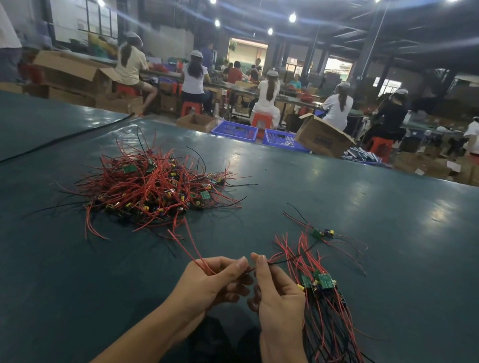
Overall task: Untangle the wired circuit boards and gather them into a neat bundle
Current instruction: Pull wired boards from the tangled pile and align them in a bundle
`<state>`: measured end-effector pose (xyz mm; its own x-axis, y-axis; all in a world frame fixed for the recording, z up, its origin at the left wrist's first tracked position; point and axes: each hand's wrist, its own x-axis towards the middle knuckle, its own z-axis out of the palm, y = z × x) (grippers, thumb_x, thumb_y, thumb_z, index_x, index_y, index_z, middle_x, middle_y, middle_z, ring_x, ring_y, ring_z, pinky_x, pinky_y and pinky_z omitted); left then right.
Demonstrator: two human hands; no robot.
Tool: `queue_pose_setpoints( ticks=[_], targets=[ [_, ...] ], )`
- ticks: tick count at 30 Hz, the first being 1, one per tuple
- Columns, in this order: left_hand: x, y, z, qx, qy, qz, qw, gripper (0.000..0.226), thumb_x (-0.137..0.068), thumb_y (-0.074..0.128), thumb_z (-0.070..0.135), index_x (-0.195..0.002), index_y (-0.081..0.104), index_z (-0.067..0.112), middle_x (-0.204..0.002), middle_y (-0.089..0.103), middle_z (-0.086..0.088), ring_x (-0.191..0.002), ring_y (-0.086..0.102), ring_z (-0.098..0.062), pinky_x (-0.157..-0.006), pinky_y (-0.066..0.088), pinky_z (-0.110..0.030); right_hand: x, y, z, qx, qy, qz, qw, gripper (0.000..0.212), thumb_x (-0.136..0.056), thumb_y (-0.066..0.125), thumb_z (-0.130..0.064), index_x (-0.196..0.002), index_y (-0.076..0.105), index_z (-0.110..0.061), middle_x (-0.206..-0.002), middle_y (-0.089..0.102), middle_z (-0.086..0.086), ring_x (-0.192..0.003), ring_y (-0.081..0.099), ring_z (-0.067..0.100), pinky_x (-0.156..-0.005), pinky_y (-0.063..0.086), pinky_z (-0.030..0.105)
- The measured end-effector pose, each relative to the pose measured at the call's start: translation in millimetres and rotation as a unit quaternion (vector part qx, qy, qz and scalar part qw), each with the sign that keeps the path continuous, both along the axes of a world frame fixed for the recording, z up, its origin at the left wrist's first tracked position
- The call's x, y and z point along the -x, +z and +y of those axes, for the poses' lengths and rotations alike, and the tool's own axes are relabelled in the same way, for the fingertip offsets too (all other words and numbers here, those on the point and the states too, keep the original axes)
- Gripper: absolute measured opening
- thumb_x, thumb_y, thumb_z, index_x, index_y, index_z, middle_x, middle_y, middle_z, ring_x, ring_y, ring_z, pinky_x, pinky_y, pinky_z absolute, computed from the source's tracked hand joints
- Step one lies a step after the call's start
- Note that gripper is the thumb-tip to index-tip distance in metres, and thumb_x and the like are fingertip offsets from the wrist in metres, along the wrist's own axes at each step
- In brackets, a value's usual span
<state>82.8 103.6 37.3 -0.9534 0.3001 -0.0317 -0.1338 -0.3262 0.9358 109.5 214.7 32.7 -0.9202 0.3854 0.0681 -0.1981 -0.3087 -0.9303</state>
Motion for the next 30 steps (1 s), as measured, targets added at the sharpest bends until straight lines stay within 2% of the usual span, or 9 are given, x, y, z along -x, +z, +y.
queue_pose_setpoints(
  ticks=[2, 5, 7, 15, 18, 21, 24, 28, 30],
  targets=[
    [2, 2, -2, 0.009, 0.014, 0.008, 1.000, 0.044, -0.060, 0.077, 0.042, -0.078, 0.075, 0.002, -0.073, 0.069, -0.016, -0.052, 0.061, -0.013, -0.051, 0.050, -0.019, 2, -2, 2, 0.011, -0.010, -0.010, 1.000, 0.016, -0.078, 0.069, -0.032, -0.079, 0.081, -0.021, -0.059, 0.057, 0.021, -0.060, 0.046, 0.024, -0.051, 0.050, 0.037],
    [4, 6, -6, 0.039, 0.004, 0.026, 0.999, 0.038, -0.061, 0.076, 0.045, -0.071, 0.076, 0.008, -0.071, 0.071, -0.015, -0.050, 0.060, -0.012, -0.050, 0.049, -0.019, 6, -4, 7, 0.028, -0.035, -0.022, 0.999, 0.015, -0.084, 0.069, -0.027, -0.076, 0.081, -0.024, -0.050, 0.048, -0.003, -0.047, 0.030, 0.009, -0.042, 0.030, 0.021],
    [6, 7, -10, 0.061, -0.007, 0.035, 0.997, 0.037, -0.062, 0.076, 0.045, -0.070, 0.076, 0.010, -0.072, 0.071, -0.014, -0.051, 0.061, -0.011, -0.051, 0.049, -0.019, 9, -3, 14, 0.047, -0.052, -0.032, 0.997, 0.019, -0.088, 0.068, -0.020, -0.074, 0.081, -0.023, -0.053, 0.042, -0.006, -0.043, 0.027, 0.005, -0.040, 0.026, 0.019],
    [8, 10, -14, 0.082, -0.007, 0.080, 0.993, 0.028, -0.059, 0.079, 0.038, -0.068, 0.076, 0.011, -0.070, 0.071, -0.014, -0.054, 0.062, -0.013, -0.051, 0.048, -0.019, 15, 2, 41, 0.159, -0.116, -0.046, 0.979, 0.022, -0.088, 0.070, -0.018, -0.068, 0.078, -0.015, -0.062, 0.062, -0.007, -0.040, 0.031, 0.004, -0.034, 0.028, 0.016],
    [5, 5, -9, 0.064, 0.001, 0.082, 0.995, 0.024, -0.058, 0.081, 0.030, -0.071, 0.076, 0.010, -0.069, 0.070, -0.012, -0.056, 0.062, -0.013, -0.053, 0.050, -0.019, 15, 0, 34, 0.106, -0.110, -0.051, 0.987, 0.021, -0.087, 0.071, -0.026, -0.071, 0.075, -0.012, -0.059, 0.062, -0.010, -0.040, 0.028, 0.004, -0.035, 0.027, 0.017],
    [5, 2, -7, 0.044, -0.002, 0.070, 0.997, 0.020, -0.061, 0.081, 0.021, -0.077, 0.077, 0.010, -0.068, 0.070, -0.009, -0.059, 0.063, -0.013, -0.054, 0.051, -0.019, 11, -7, 14, -0.009, -0.037, -0.067, 0.997, 0.026, -0.086, 0.071, -0.028, -0.076, 0.074, -0.004, -0.055, 0.053, -0.002, -0.044, 0.035, 0.007, -0.040, 0.029, 0.019],
    [6, 0, -8, 0.046, -0.025, 0.070, 0.996, 0.030, -0.060, 0.084, 0.024, -0.084, 0.077, 0.008, -0.073, 0.071, -0.009, -0.063, 0.063, -0.013, -0.058, 0.051, -0.021, 7, -7, 1, -0.065, 0.015, -0.055, 0.996, 0.024, -0.090, 0.067, -0.022, -0.069, 0.079, -0.016, -0.048, 0.056, -0.005, -0.042, 0.040, 0.006, -0.041, 0.033, 0.018],
    [8, 2, -11, 0.050, -0.040, 0.044, 0.997, 0.031, -0.055, 0.085, 0.025, -0.081, 0.078, 0.011, -0.070, 0.069, -0.007, -0.062, 0.063, -0.012, -0.058, 0.051, -0.019, 12, 0, 20, 0.040, -0.058, -0.081, 0.994, 0.024, -0.090, 0.067, -0.020, -0.068, 0.078, -0.015, -0.049, 0.041, -0.007, -0.035, 0.026, 0.002, -0.035, 0.024, 0.015],
    [8, 5, -14, 0.050, -0.046, 0.039, 0.997, 0.029, -0.054, 0.086, 0.023, -0.079, 0.077, 0.011, -0.068, 0.067, -0.006, -0.060, 0.062, -0.012, -0.057, 0.050, -0.019, 14, 4, 34, 0.097, -0.102, -0.077, 0.987, 0.021, -0.090, 0.067, -0.018, -0.072, 0.076, -0.013, -0.055, 0.045, -0.005, -0.037, 0.025, 0.002, -0.034, 0.023, 0.016]
  ],
)
